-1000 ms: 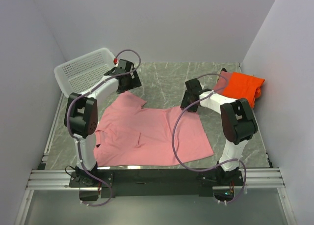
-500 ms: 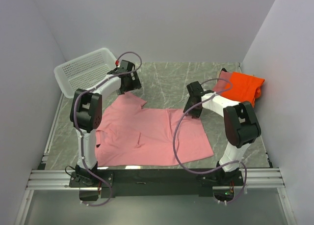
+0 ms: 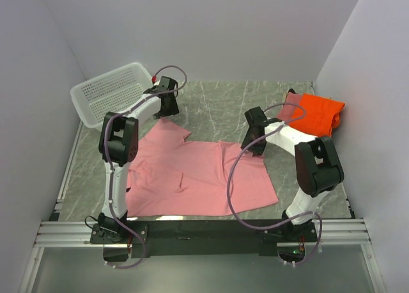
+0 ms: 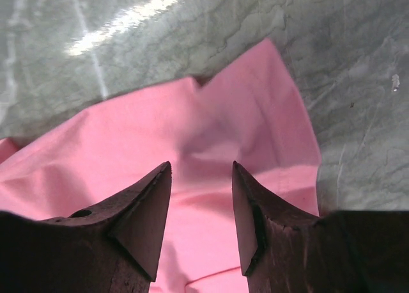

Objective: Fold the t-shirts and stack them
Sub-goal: Fold the tshirt

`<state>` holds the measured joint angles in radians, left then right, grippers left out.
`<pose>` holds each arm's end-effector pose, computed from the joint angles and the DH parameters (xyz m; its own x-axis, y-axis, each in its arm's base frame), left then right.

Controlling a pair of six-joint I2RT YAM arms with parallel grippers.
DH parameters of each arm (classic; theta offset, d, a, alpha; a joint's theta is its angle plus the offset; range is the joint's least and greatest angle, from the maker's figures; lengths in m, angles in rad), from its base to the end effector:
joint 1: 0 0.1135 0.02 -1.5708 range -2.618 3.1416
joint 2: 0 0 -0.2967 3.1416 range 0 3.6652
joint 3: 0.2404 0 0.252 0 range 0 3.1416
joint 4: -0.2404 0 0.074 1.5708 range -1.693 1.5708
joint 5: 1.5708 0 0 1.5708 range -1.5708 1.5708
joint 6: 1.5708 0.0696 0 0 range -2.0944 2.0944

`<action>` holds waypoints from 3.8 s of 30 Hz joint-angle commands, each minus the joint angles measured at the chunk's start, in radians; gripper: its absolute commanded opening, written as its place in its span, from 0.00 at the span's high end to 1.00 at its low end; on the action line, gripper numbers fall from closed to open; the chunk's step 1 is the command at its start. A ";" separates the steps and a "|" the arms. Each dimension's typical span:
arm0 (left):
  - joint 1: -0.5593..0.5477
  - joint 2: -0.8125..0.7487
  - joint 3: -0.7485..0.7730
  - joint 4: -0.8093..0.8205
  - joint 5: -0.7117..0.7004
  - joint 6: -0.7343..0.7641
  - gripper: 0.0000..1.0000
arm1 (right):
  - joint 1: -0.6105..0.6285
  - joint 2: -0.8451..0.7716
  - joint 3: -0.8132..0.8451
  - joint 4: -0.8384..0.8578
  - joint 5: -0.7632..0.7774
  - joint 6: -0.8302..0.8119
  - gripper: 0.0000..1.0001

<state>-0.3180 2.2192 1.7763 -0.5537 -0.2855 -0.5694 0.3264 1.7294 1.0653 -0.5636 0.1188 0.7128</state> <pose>0.5024 -0.1448 0.1811 -0.7551 -0.2960 -0.5849 -0.2997 0.9494 -0.0937 0.3292 0.1027 0.1681 -0.8583 0.3950 -0.3275 0.3710 0.9187 0.1356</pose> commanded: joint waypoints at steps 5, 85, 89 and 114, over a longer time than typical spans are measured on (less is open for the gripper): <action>0.002 0.045 0.072 -0.023 -0.049 0.036 0.45 | -0.004 -0.137 0.038 -0.039 0.025 -0.006 0.50; 0.105 -0.220 -0.078 0.028 0.039 0.017 0.99 | -0.170 0.062 0.269 -0.127 0.174 -0.171 1.00; 0.105 -0.337 -0.207 0.049 0.025 0.019 1.00 | -0.170 -0.039 0.231 -0.137 0.130 -0.177 1.00; 0.103 -1.151 -0.916 -0.144 0.105 -0.145 0.99 | -0.138 -0.310 -0.050 -0.268 0.113 -0.196 1.00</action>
<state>-0.2153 1.1301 0.8806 -0.6441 -0.1814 -0.6758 0.1810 1.4593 1.0313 -0.7856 0.1921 0.5205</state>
